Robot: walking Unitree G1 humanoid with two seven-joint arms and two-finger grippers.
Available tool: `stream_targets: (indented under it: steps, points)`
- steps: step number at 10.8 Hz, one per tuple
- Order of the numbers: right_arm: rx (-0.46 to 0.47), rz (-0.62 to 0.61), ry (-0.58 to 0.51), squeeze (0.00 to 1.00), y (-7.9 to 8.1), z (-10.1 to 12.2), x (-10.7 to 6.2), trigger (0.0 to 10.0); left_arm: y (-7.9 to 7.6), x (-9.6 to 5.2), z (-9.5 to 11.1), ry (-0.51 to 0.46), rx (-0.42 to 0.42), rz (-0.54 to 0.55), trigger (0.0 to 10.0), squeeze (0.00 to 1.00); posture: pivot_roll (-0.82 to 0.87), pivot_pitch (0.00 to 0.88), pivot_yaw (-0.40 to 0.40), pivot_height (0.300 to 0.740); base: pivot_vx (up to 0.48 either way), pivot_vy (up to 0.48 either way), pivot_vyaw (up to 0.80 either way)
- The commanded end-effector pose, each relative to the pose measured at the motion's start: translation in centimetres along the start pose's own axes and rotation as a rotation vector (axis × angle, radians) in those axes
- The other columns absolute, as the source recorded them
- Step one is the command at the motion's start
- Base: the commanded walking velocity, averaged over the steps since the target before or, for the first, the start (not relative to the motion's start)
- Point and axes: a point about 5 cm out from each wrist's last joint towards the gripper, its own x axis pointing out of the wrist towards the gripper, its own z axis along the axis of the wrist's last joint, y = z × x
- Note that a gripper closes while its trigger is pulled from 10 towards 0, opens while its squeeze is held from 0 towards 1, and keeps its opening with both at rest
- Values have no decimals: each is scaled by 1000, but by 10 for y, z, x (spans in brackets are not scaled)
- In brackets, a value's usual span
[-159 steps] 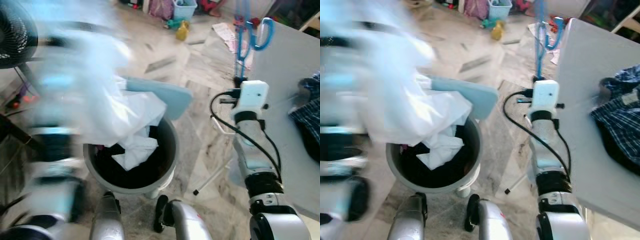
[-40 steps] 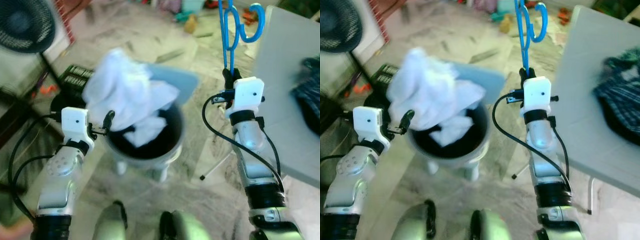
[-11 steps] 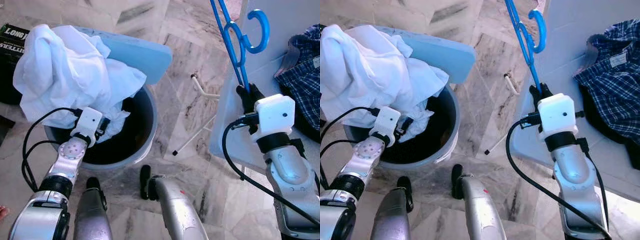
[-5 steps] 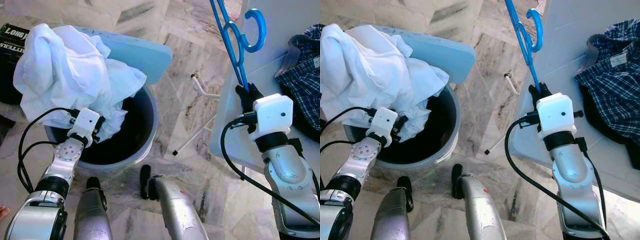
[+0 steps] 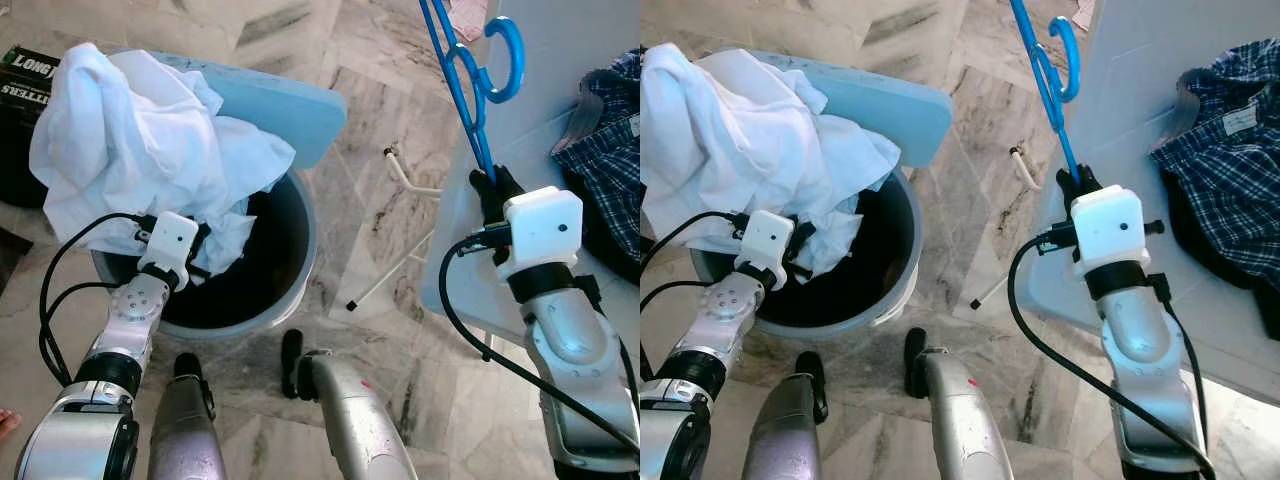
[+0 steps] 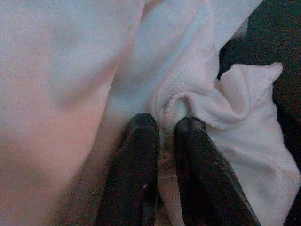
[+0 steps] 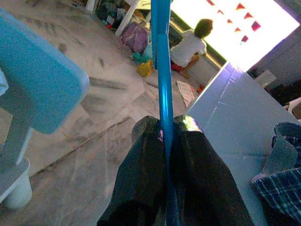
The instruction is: Hang hanger
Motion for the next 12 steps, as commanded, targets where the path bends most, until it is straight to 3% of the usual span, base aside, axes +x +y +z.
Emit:
stream_targets:
  steps: [1,5,8,10,12]
  points:
    - [22,19,71,0,7,-15,-4,10000,-5,1,1,-21,-32,-14,0,0,-173,431,-211,740,0,0,0]
    - [64,-11,33,0,20,-18,12,10000,-6,19,53,-235,-36,-80,0,0,-85,378,-154,740,0,0,0]
    - [93,-39,8,0,28,-21,22,10000,-9,29,132,-514,5,-169,0,0,-24,342,-109,740,0,0,0]
    - [112,-71,-16,0,33,-23,31,10000,2,31,201,-709,69,-183,0,0,14,302,-76,740,0,0,0]
    - [125,-82,-26,0,39,-27,37,10000,17,26,236,-793,161,-164,0,0,45,281,-61,740,0,0,0]
